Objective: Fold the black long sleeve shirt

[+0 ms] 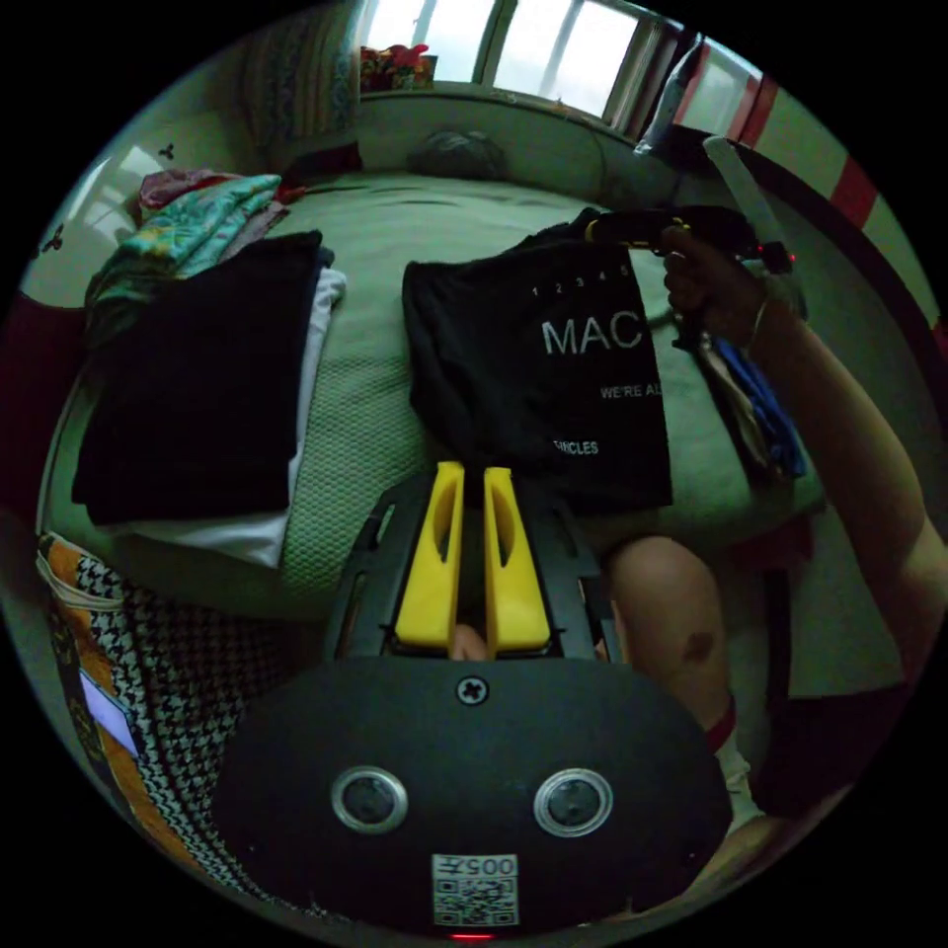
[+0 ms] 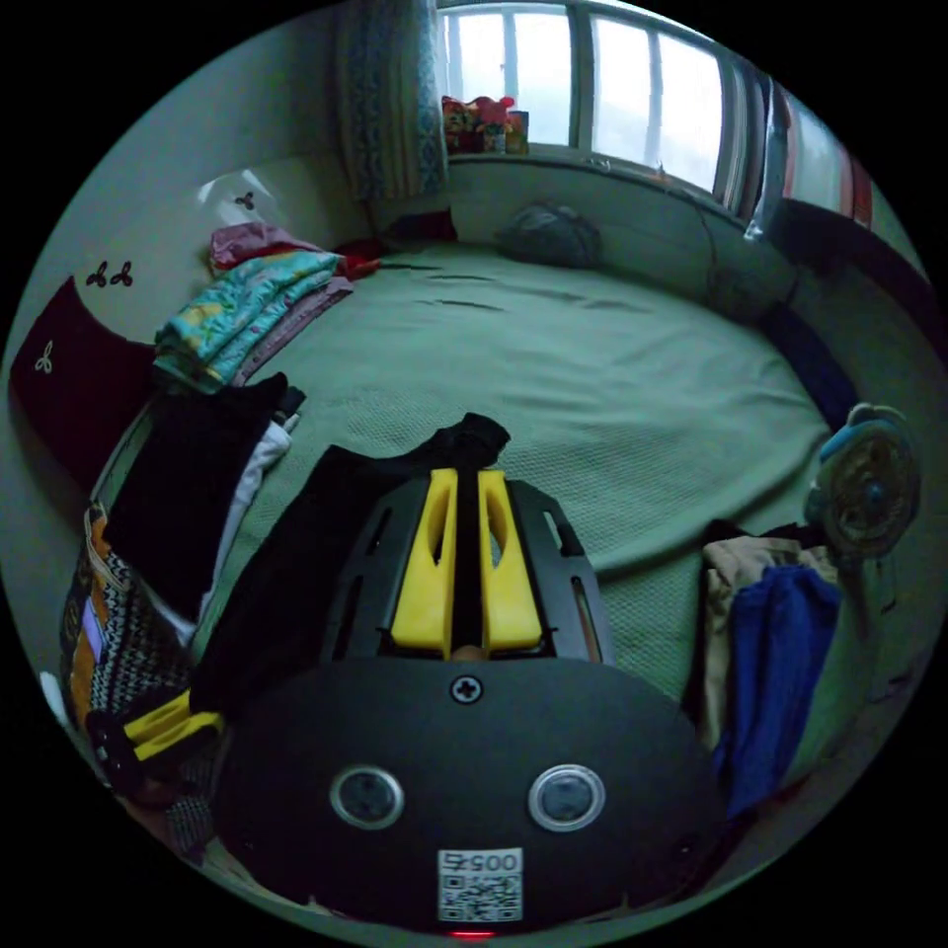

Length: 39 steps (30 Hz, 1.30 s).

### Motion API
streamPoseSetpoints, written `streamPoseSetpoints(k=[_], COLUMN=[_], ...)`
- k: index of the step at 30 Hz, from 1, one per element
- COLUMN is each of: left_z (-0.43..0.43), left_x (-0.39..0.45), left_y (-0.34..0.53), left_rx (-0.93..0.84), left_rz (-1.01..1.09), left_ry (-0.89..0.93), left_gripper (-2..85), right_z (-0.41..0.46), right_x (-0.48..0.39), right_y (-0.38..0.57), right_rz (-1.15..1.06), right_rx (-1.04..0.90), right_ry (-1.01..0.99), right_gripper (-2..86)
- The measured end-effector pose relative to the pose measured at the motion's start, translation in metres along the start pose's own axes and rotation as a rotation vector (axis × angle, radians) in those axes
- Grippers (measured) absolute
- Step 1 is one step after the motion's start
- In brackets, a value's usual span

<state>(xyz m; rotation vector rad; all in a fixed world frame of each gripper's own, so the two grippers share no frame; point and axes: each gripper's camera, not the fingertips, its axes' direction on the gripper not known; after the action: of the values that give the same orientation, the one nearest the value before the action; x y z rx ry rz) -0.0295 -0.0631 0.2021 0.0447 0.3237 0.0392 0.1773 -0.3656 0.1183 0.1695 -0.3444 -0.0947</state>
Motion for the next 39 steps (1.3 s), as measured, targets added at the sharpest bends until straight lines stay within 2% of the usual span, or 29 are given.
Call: streamPoseSetpoints(k=[9, 14, 18, 20, 24, 30, 34, 37, 39], left_z=[-0.06, -0.073, -0.058, -0.043, 0.001, 0.002, -0.003, -0.006, -0.011], left_x=[0.153, 0.244, 0.321, 0.352, 0.412, 0.421, 0.411, 0.4, 0.39], left_y=[-0.018, -0.044, -0.07, -0.078, -0.082, -0.091, -0.094, -0.094, -0.094], left_rx=[0.14, 0.206, 0.165, 0.128, 0.054, 0.054, 0.012, -0.03, -0.047], left_rz=[0.17, 0.284, 0.324, 0.313, 0.339, 0.341, 0.327, 0.31, 0.306], left_ry=[0.101, 0.177, 0.25, 0.259, 0.138, 0.191, 0.212, 0.217, 0.2], left_gripper=[4.7, 4.7, 4.8, 4.8, 4.9, 4.8, 4.9, 5.0, 5.0], right_z=[-0.114, -0.158, -0.148, -0.116, -0.069, -0.057, -0.056, -0.029, -0.02], right_x=[0.082, 0.15, 0.199, 0.239, 0.28, 0.269, 0.244, 0.227, 0.218], right_y=[0.011, 0.008, 0.006, 0.01, 0.041, 0.088, 0.107, 0.119, 0.127], right_rz=[-0.005, -0.018, 0.018, 0.13, 0.25, 0.191, 0.232, 0.249, 0.229], right_rx=[0.105, 0.125, 0.079, -0.015, -0.141, -0.197, -0.216, -0.269, -0.233], right_ry=[0.17, 0.334, 0.469, 0.507, 0.502, 0.322, 0.116, 0.149, 0.194], right_gripper=[-0.6, -0.6, 0.0, 2.3, 5.0, 5.9, 6.6, 7.2, 7.6])
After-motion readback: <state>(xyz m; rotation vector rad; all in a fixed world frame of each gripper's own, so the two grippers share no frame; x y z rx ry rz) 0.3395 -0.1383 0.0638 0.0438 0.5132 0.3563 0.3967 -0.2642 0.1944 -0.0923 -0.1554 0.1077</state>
